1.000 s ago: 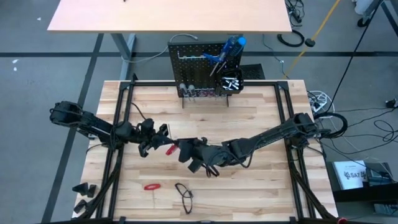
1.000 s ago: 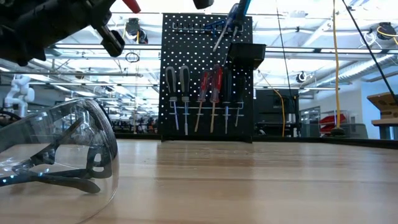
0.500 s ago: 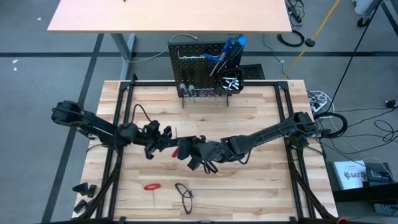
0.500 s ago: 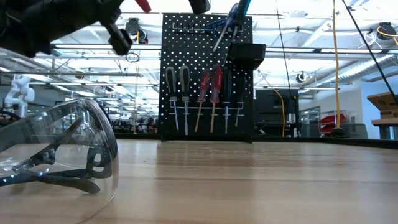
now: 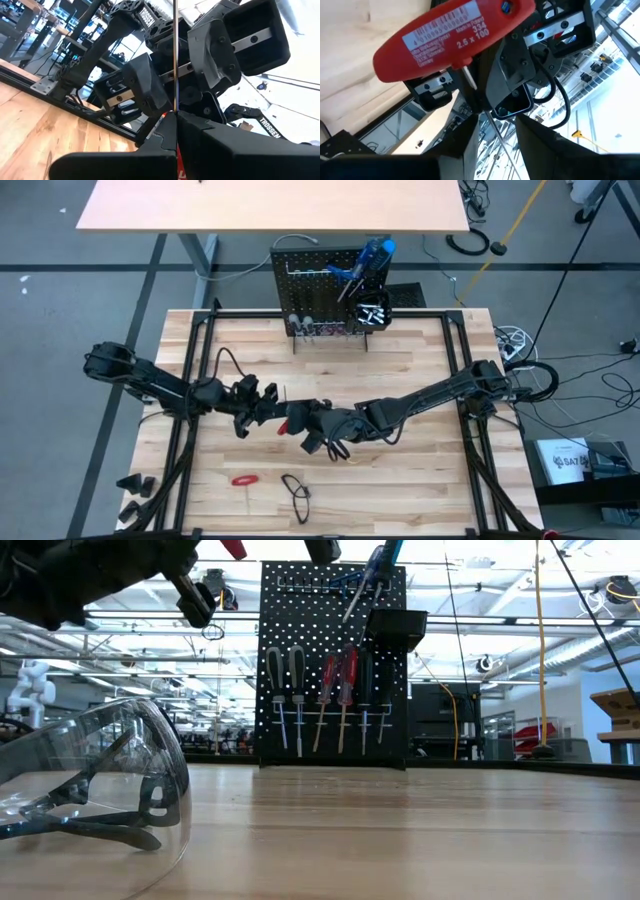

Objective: Hang tools onto peg board
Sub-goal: Hang the allen wrench on the pegboard

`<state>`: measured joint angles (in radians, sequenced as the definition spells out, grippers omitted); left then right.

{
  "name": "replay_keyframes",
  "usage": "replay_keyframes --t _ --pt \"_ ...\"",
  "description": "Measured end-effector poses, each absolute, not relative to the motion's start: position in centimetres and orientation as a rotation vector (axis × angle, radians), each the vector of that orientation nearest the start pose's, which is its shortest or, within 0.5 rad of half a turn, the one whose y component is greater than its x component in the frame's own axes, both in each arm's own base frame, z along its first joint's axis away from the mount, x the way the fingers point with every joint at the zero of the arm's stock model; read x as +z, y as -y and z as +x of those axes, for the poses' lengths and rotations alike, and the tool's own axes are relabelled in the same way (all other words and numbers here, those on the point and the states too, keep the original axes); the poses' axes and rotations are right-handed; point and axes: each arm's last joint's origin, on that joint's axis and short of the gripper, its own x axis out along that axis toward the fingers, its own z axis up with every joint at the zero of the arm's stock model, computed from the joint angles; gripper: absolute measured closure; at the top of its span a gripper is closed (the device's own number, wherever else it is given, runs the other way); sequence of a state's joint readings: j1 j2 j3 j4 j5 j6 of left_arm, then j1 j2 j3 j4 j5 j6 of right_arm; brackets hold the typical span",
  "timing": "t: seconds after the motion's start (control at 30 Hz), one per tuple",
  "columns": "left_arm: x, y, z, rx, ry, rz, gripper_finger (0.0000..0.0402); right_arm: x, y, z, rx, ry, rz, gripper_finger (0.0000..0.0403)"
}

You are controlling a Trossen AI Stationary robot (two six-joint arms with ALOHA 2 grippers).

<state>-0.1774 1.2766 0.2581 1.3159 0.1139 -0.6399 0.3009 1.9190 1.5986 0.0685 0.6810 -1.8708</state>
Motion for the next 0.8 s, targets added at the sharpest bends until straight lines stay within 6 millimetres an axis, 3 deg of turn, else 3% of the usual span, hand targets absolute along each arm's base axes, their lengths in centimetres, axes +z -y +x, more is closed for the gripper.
replay_keyframes --t 0.2,0.4,0.6,0.8 --pt "20.73 4.12 21.14 -0.376 0.195 -0.639 0.04 30.85 -11.58 43.39 -0.057 -0.519 -1.93 0.0308" --pt "20.68 4.09 21.16 -0.358 0.194 -0.645 0.0396 30.78 -11.71 43.32 -0.057 -0.527 -1.925 0.0384" --pt "20.67 4.06 21.2 -0.341 0.2 -0.613 0.0324 30.63 -12.07 43.15 -0.093 -0.564 -1.889 0.0398" --pt "20.95 3.83 20.98 -0.422 0.199 -0.508 0.0258 30.78 -12.53 42.66 -0.125 -0.555 -1.722 0.04"
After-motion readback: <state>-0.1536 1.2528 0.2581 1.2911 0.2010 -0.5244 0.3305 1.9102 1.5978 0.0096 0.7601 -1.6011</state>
